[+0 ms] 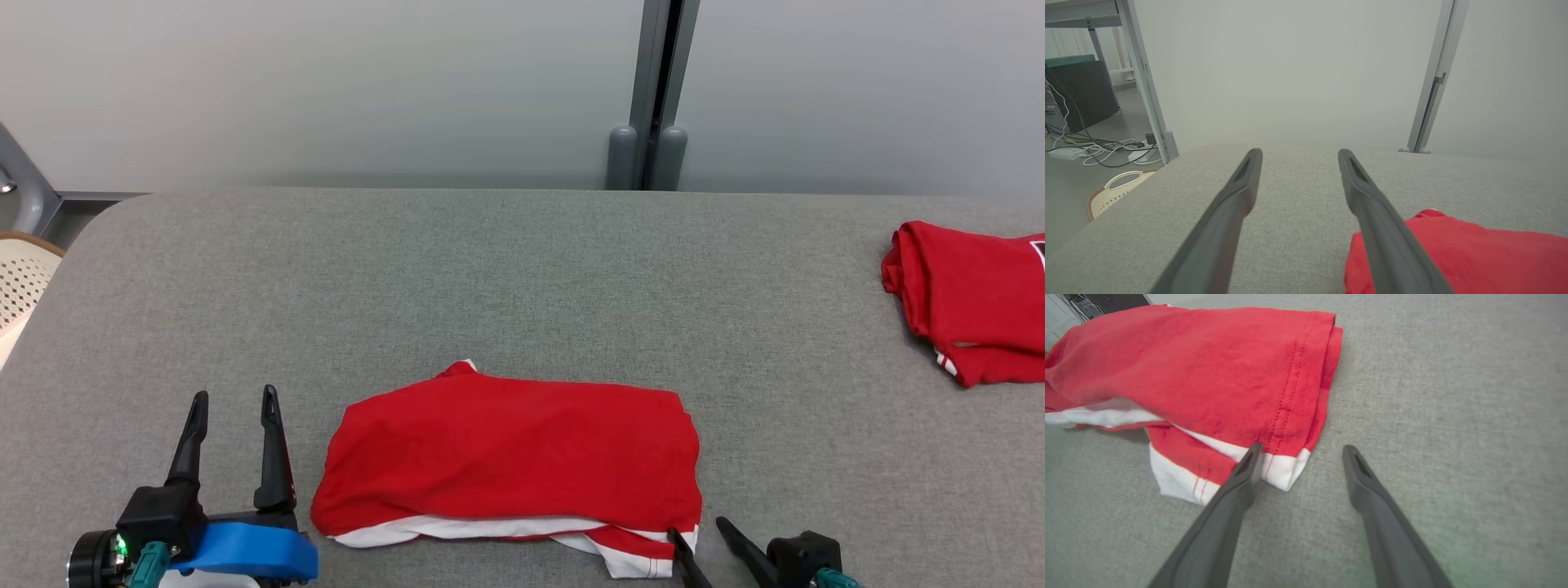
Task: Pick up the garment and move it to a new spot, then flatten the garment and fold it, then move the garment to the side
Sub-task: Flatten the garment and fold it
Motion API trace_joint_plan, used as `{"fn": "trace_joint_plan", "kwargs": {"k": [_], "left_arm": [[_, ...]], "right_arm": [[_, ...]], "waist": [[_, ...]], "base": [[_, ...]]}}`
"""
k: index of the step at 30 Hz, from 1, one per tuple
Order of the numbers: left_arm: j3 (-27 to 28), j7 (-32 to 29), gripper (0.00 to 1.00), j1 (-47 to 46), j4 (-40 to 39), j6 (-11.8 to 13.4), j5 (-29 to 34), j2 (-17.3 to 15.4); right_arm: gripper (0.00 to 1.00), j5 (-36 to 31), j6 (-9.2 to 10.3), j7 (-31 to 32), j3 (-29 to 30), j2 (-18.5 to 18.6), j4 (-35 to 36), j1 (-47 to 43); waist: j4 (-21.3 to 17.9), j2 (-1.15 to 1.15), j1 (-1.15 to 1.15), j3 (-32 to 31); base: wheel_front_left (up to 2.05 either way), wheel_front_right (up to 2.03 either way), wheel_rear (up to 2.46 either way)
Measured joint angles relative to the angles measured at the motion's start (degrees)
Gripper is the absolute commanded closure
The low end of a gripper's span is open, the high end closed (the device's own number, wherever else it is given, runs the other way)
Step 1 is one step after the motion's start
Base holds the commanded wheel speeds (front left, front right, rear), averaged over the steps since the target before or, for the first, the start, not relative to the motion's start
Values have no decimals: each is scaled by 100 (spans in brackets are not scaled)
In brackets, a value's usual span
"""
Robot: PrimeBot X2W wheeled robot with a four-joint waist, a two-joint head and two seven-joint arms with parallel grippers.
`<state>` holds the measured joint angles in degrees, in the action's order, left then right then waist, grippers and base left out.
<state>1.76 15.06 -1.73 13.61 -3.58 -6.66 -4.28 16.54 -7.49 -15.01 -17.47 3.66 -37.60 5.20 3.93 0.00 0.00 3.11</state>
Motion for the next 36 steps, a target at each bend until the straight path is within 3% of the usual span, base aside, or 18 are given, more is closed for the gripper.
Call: {"fn": "trace_joint_plan", "kwargs": {"k": [8, 9, 10, 11, 17, 29, 36], "left_arm": [[20, 0, 0, -97, 11, -44, 58, 48], [18, 0, 0, -104, 18, -49, 63, 53], [14, 0, 0, -108, 27, -51, 64, 58], [11, 0, 0, -109, 35, -57, 64, 62], [47, 0, 0, -112, 47, -77, 71, 81], [3, 0, 0, -119, 120, -101, 69, 114], [-29, 0, 0, -75, 174, -109, 33, 127]], "right_arm": [[0, 120, 1, -30, -454, -30, -428, 419], [56, 164, 2, -47, -548, -31, -503, 466], [85, 235, 4, -51, -617, -31, -544, 511], [100, 282, 8, -51, -681, -30, -568, 547], [100, 376, 0, -10, -651, -37, -349, 649], [100, 253, 0, -11, -163, 413, 133, 1459], [100, 223, 0, -11, -257, 477, 302, 1263]], "waist": [[40, 0, 0, 106], [48, 0, 0, 114], [58, 0, 0, 120], [65, 0, 0, 127], [58, 0, 0, 136], [-40, 0, 0, 90], [-41, 0, 0, -24]], "base": [[0, 0, 0], [0, 0, 0], [0, 0, 0], [0, 0, 0], [0, 0, 0], [0, 0, 0], [0, 0, 0]]}}
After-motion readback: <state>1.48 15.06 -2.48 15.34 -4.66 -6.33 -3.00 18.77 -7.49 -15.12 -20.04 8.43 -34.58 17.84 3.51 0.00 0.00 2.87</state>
